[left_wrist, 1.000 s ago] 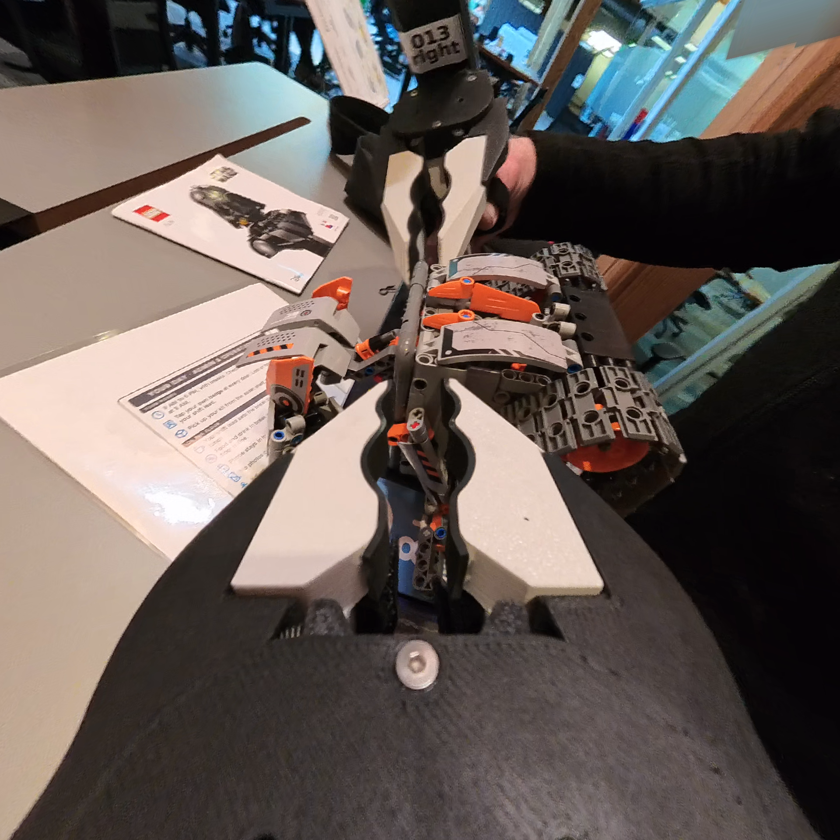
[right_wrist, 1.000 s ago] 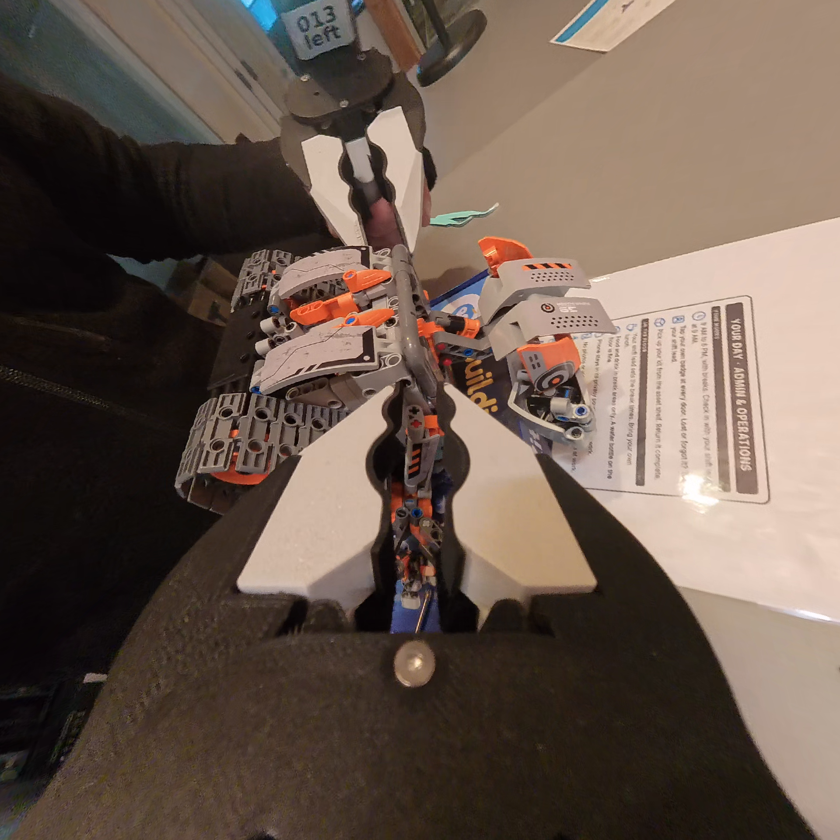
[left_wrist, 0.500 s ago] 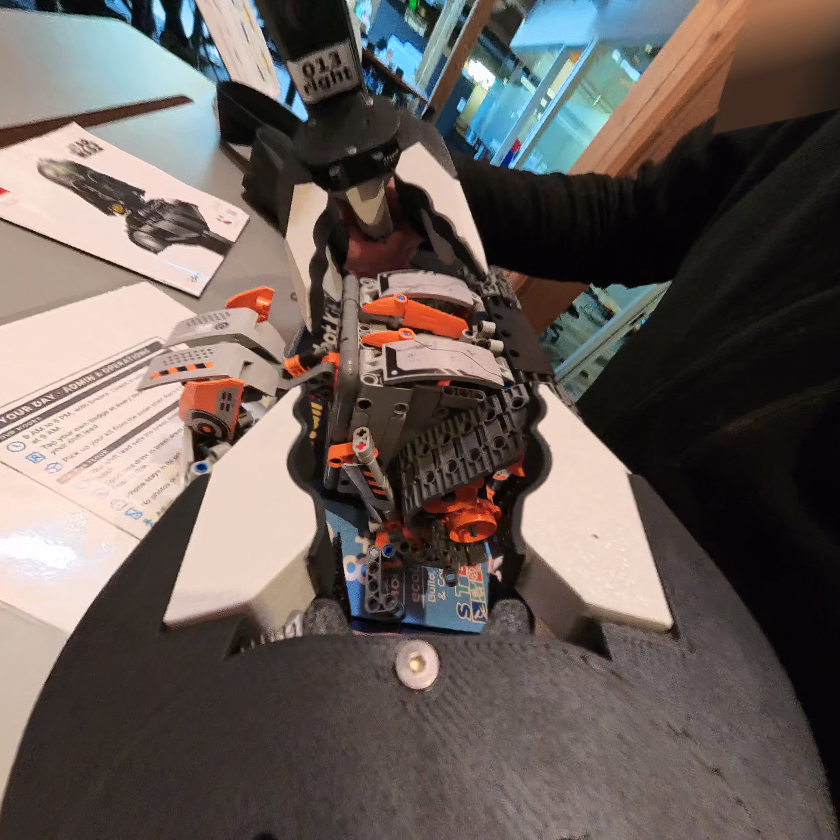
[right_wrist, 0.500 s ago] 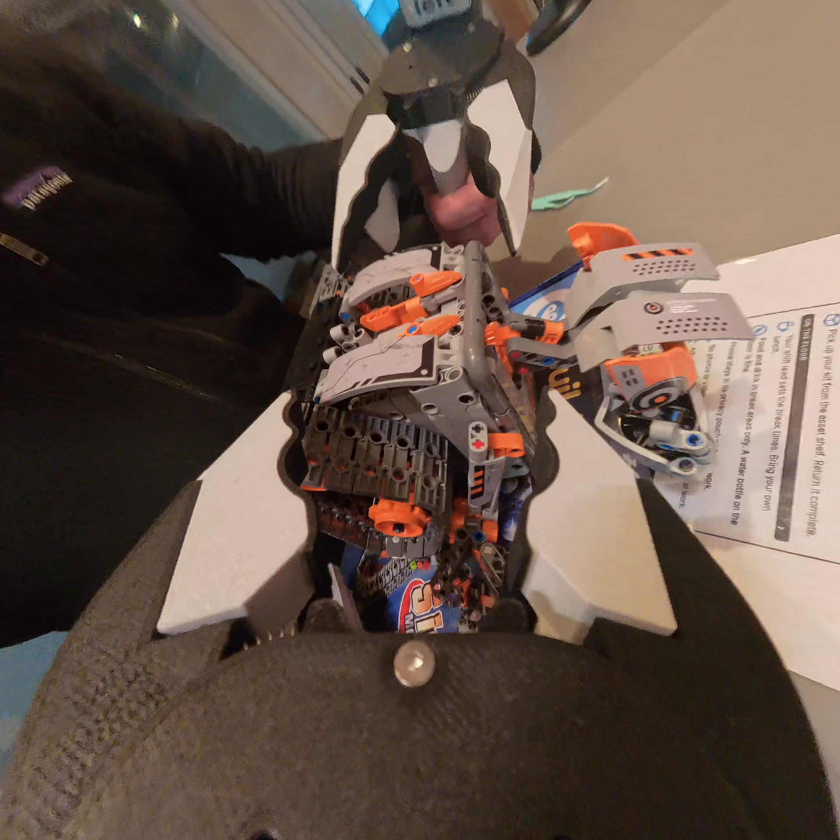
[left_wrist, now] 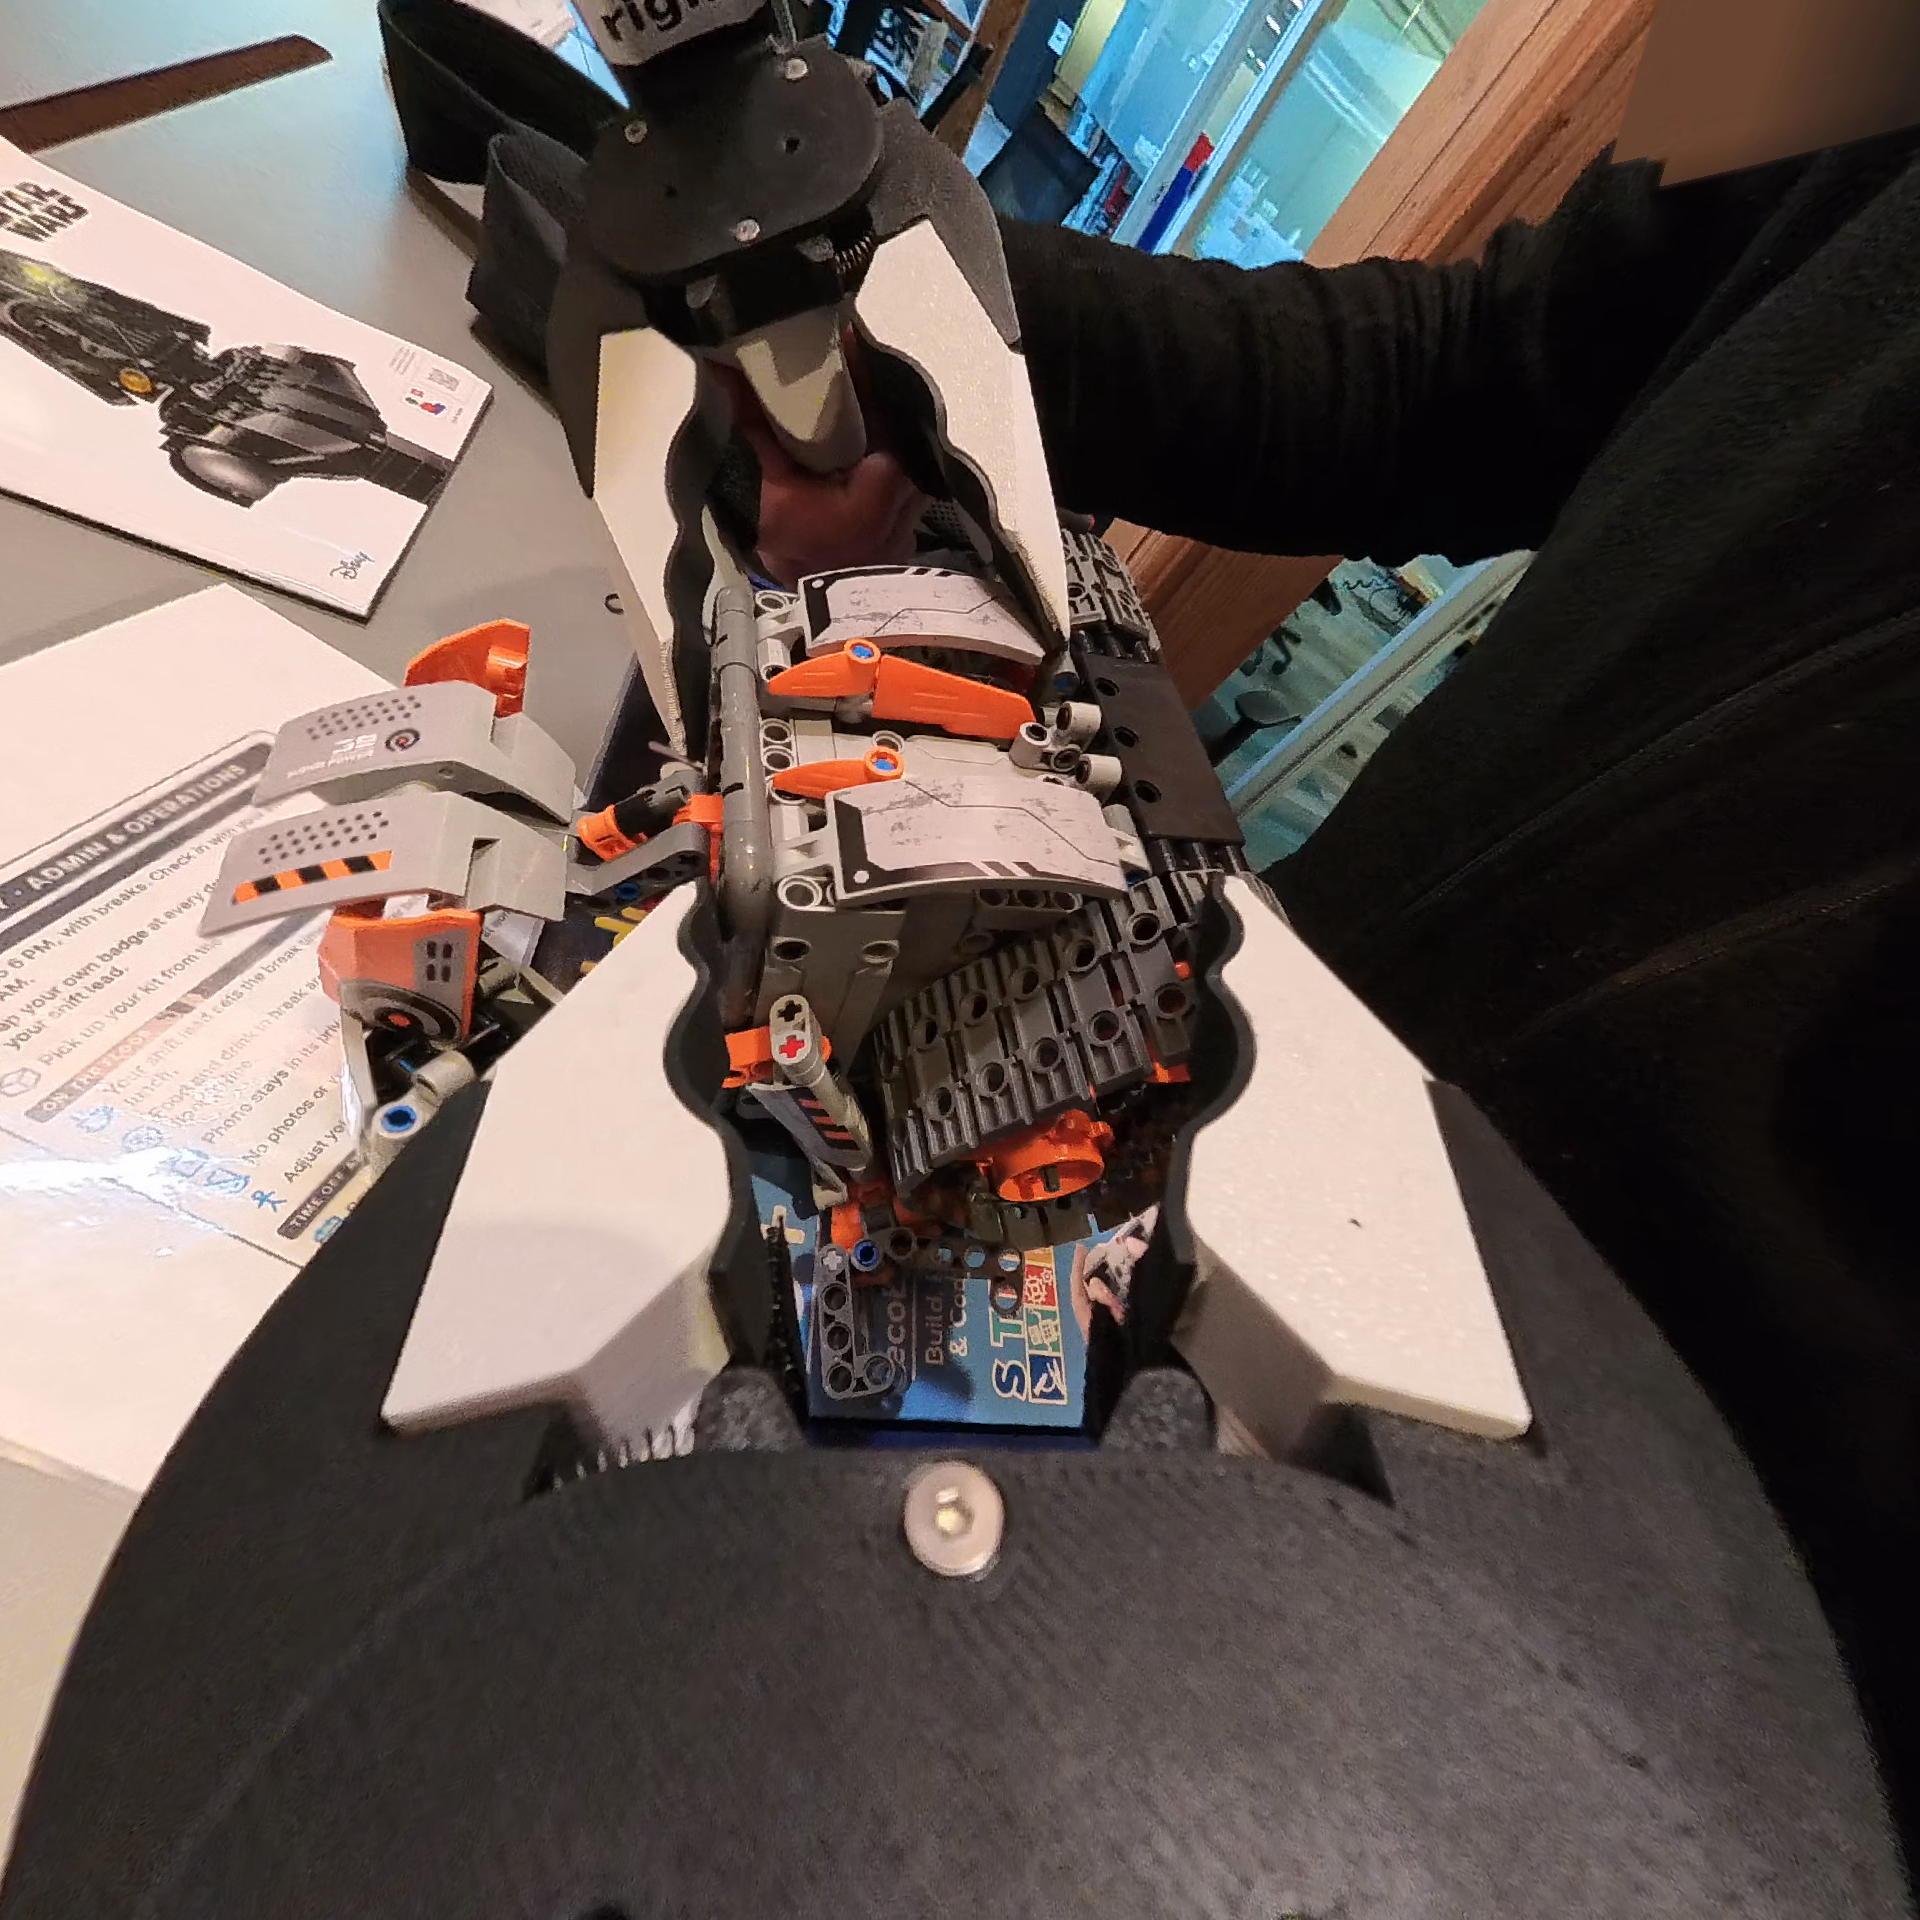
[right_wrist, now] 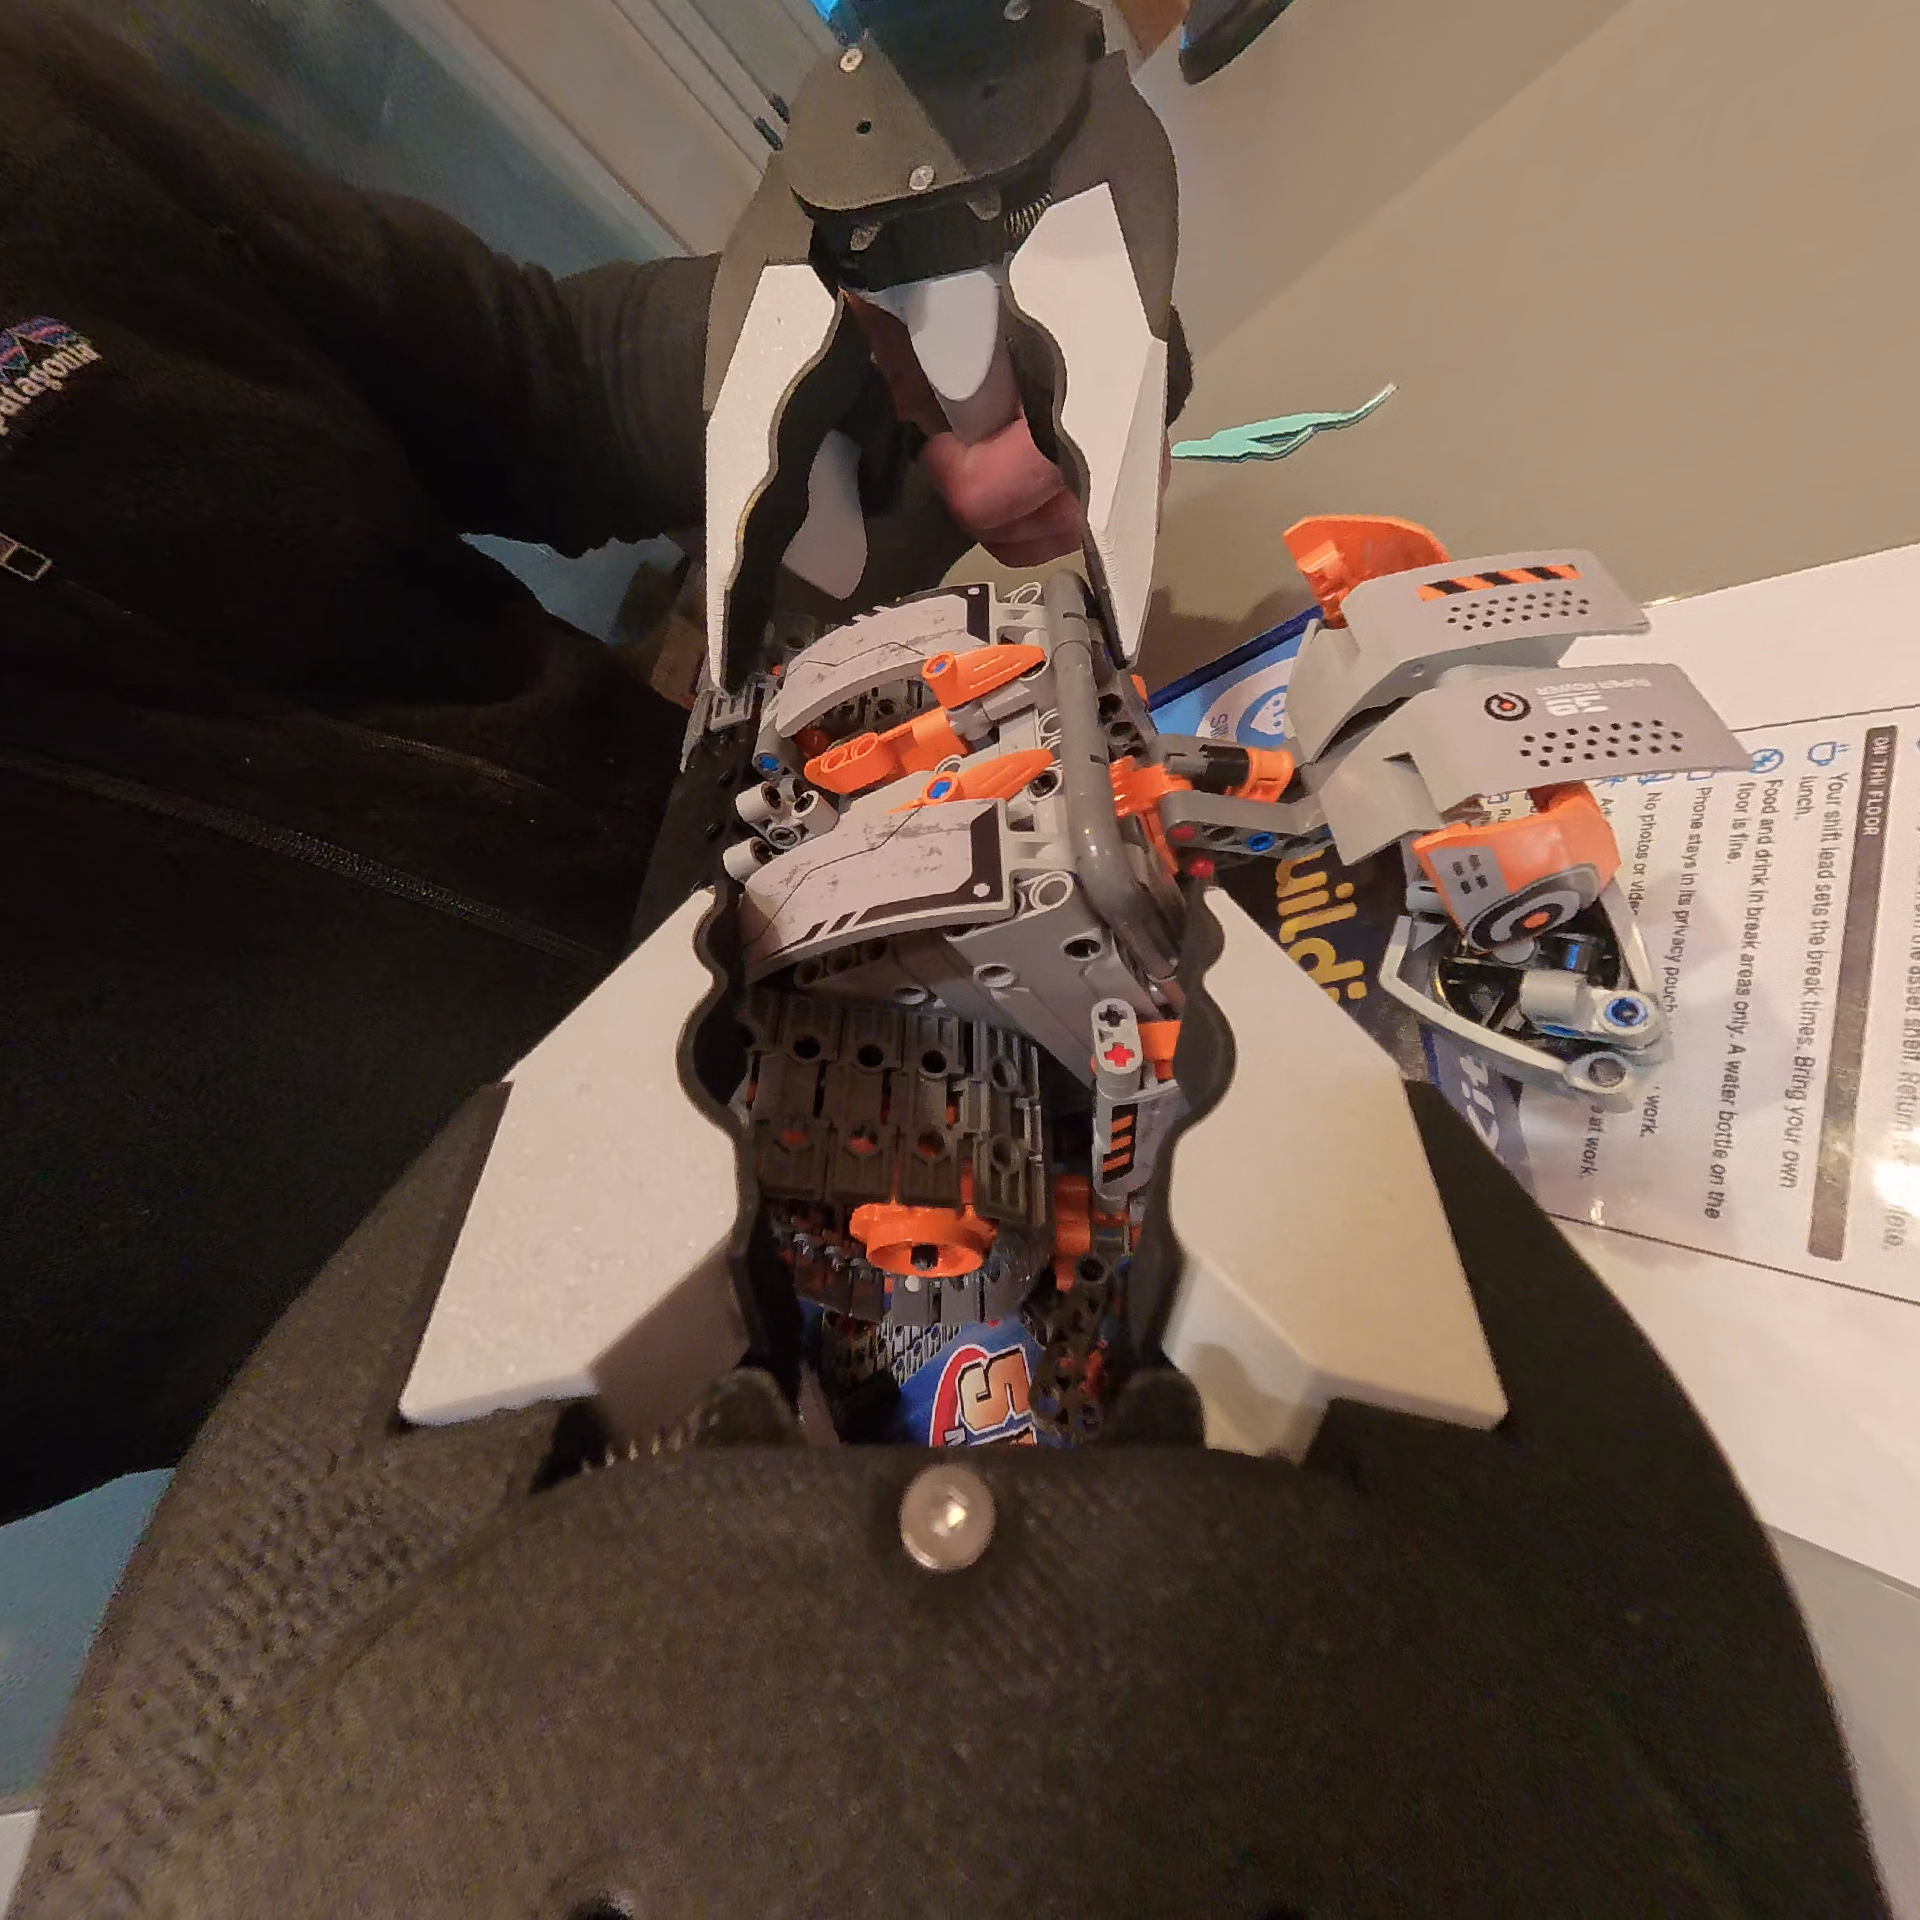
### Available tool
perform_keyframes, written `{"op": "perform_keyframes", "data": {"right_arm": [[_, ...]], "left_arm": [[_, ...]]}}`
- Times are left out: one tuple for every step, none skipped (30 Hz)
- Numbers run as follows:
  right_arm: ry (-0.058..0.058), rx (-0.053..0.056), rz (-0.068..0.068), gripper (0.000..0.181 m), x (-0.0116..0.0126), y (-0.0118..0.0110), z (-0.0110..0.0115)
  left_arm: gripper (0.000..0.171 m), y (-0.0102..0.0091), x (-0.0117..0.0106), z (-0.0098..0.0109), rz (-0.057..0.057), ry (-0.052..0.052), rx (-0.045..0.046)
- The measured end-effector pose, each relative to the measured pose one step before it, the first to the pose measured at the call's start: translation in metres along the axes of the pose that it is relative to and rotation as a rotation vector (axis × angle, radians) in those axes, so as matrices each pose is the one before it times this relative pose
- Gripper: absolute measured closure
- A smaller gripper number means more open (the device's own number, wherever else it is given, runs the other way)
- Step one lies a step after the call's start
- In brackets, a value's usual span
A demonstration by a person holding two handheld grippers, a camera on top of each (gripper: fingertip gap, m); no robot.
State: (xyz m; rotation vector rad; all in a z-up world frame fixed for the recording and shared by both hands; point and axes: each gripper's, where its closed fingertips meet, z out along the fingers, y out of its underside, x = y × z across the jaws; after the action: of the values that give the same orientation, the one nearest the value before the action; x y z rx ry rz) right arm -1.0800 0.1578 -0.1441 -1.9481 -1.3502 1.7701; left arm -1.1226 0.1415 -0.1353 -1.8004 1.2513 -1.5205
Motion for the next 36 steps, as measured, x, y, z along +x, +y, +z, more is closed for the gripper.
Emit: {"op": "perform_keyframes", "data": {"right_arm": [[0.0047, -0.0009, -0.0086, 0.099, -0.0011, -0.00038, 0.00022], [0.0037, -0.0045, -0.0109, 0.099, -0.00146, 0.00009, 0.00024], [0.0055, -0.0085, -0.0127, 0.1, -0.00129, 0.00006, 0.00034], [0.0087, -0.0041, -0.0145, 0.1, -0.00108, -0.00088, 0.00007], [0.0117, -0.0005, -0.0154, 0.101, -0.00073, -0.0014, -0.00049], [0.0147, -0.0051, -0.0191, 0.102, -0.00042, -0.00077, -0.00044], [0.0171, -0.0028, -0.0158, 0.103, 0.00005, -0.00121, -0.00089], [0.0164, -0.0024, -0.0214, 0.104, -0.00039, -0.00099, -0.00086], [0.0165, -0.0042, -0.0261, 0.104, -0.00106, -0.00093, -0.00051], [0.0192, -0.0061, -0.0245, 0.105, -0.00096, -0.00077, -0.00047], [0.0222, -0.0056, -0.0284, 0.106, -0.00069, -0.00087, -0.00066], [0.0212, -0.0068, -0.0244, 0.108, -0.00087, -0.00078, -0.00075], [0.0137, -0.0122, -0.009, 0.107, -0.00097, 0.00018, -0.00022], [0.0117, -0.0056, -0.0127, 0.107, -0.0013, -0.00026, -0.00041], [0.0104, 0.0, -0.0094, 0.108, -0.00105, -0.00049, -0.00046], [0.0028, -0.0021, 0.0079, 0.108, -0.00064, 0.00052, 0.00016], [-0.0053, -0.0055, 0.0095, 0.108, -0.00083, 0.00163, 0.00068], [-0.0077, -0.0041, 0.0113, 0.107, -0.00029, 0.00197, 0.00104], [-0.009, 0.0068, 0.0166, 0.107, 0.00069, 0.00102, 0.0005], [-0.0081, 0.0144, 0.0143, 0.107, 0.00127, 0.00015, -0.0002], [-0.0038, 0.0103, 0.016, 0.107, 0.00234, 0.00041, -0.00026], [-0.0022, 0.006, 0.0195, 0.107, 0.00279, 0.00028, -0.00043], [-0.0039, 0.0064, 0.0095, 0.107, 0.00163, -0.00035, -0.00035], [-0.003, 0.0036, 0.0019, 0.107, 0.00091, -0.0002, 0.00022], [-0.003, 0.0001, 0.0058, 0.108, 0.00057, 0.00013, 0.00035], [-0.0025, 0.0008, 0.0046, 0.108, 0.00051, 0.00003, 0.00017], [-0.0029, 0.0006, 0.0032, 0.108, 0.00051, 0.00008, -0.00006], [-0.0019, 0.0009, 0.0045, 0.108, 0.00066, -0.00019, -0.00006], [-0.0015, 0.0007, 0.0057, 0.108, 0.0007, -0.00014, 0.00005], [-0.0013, -0.0009, 0.001, 0.108, 0.00028, -0.00001, -0.00006], [-0.0008, -0.0009, 0.0012, 0.108, 0.00019, -0.00004, -0.00007], [-0.0001, -0.0004, 0.003, 0.108, 0.00022, -0.00003, 0.0], [0.0012, 0.0006, -0.0005, 0.108, -0.00007, -0.00023, 0.0002], [0.0021, 0.0003, -0.0038, 0.108, -0.00031, -0.00011, 0.00039], [0.002, 0.0012, -0.0014, 0.108, -0.00034, -0.00031, 0.00063], [0.0022, 0.0014, -0.0011, 0.108, -0.00038, -0.00046, 0.00069]], "left_arm": [[0.085, -0.00015, 0.00084, -0.00031, 0.0113, -0.0056, -0.00279], [0.086, 0.00006, 0.00119, -0.0002, 0.0118, -0.0043, -0.00514], [0.087, 0.00011, 0.00093, -0.00016, 0.0108, -0.0046, -0.00745], [0.089, -0.00043, 0.00052, -0.00058, 0.0147, -0.0074, -0.00577], [0.09, -0.00053, 0.00033, -0.00073, 0.0153, -0.0087, -0.00564], [0.091, -0.00061, 0.00016, -0.0007, 0.0163, -0.0101, -0.00593], [0.091, -0.00139, -0.00019, -0.00053, 0.0209, -0.0159, -0.00291], [0.092, -0.00083, 0.00028, -0.00035, 0.0207, -0.0133, -0.00557], [0.093, -0.0007, 0.00089, -0.00027, 0.0195, -0.0093, -0.0078], [0.093, -0.00066, 0.00081, -0.00045, 0.0222, -0.0108, -0.00917], [0.094, -0.00069, 0.00061, -0.00031, 0.0204, -0.0114, -0.01114], [0.094, -0.00079, 0.00066, -0.00026, 0.0206, -0.0101, -0.00854], [0.095, -0.00058, 0.00075, 0.00013, 0.0175, -0.0072, -0.00705], [0.096, -0.00071, 0.00069, 0.00004, 0.0149, -0.0061, -0.00394], [0.097, -0.00033, 0.00012, -0.00021, 0.0125, -0.0064, -0.00458], [0.099, 0.00055, -0.00014, 0.00028, 0.0086, -0.0044, -0.00879], [0.1, 0.00132, 0.00025, 0.00092, -0.0007, 0.0011, -0.01002], [0.104, 0.00058, -0.00156, 0.00128, -0.0044, -0.0092, 0.00003], [0.104, 0.00139, -0.00034, 0.00091, -0.0115, 0.0047, 0.00156], [0.104, 0.00018, -0.00144, 0.0002, -0.0205, 0.0041, 0.01352], [0.104, 0.00032, -0.00283, 0.00011, -0.0216, -0.0023, 0.01232], [0.104, 0.00027, -0.0036, 0.00008, -0.0171, -0.0106, 0.00811], [0.104, -0.00062, -0.00215, -0.00074, -0.0097, -0.0069, 0.00915], [0.104, -0.00185, -0.00105, -0.00179, -0.0101, -0.0025, 0.01442], [0.102, -0.00291, -0.00113, -0.00346, -0.0186, -0.0063, 0.01819], [0.097, -0.00281, -0.00085, -0.00501, -0.0138, -0.0141, 0.01378], [0.092, -0.0023, 0.00125, -0.00651, -0.003, -0.0161, 0.01092], [0.088, -0.00217, 0.00324, -0.00695, -0.0092, -0.0152, 0.01286], [0.083, -0.00028, 0.00494, -0.0068, -0.0142, -0.0147, 0.0068], [0.081, 0.0024, 0.0056, -0.00642, -0.0029, -0.0253, -0.00263], [0.079, 0.0059, 0.00544, -0.00502, 0.0111, -0.0385, -0.01505], [0.076, 0.00965, 0.00604, -0.00273, 0.0037, -0.0374, -0.02491], [0.076, 0.01261, 0.00562, -0.00015, -0.0045, -0.0415, -0.02896], [0.074, 0.01333, 0.00505, 0.00278, -0.0024, -0.0483, -0.02332], [0.074, 0.01246, 0.00831, 0.00554, -0.0092, -0.0258, -0.01479], [0.076, 0.00884, 0.00475, 0.00708, -0.0009, -0.0426, -0.0007]]}}
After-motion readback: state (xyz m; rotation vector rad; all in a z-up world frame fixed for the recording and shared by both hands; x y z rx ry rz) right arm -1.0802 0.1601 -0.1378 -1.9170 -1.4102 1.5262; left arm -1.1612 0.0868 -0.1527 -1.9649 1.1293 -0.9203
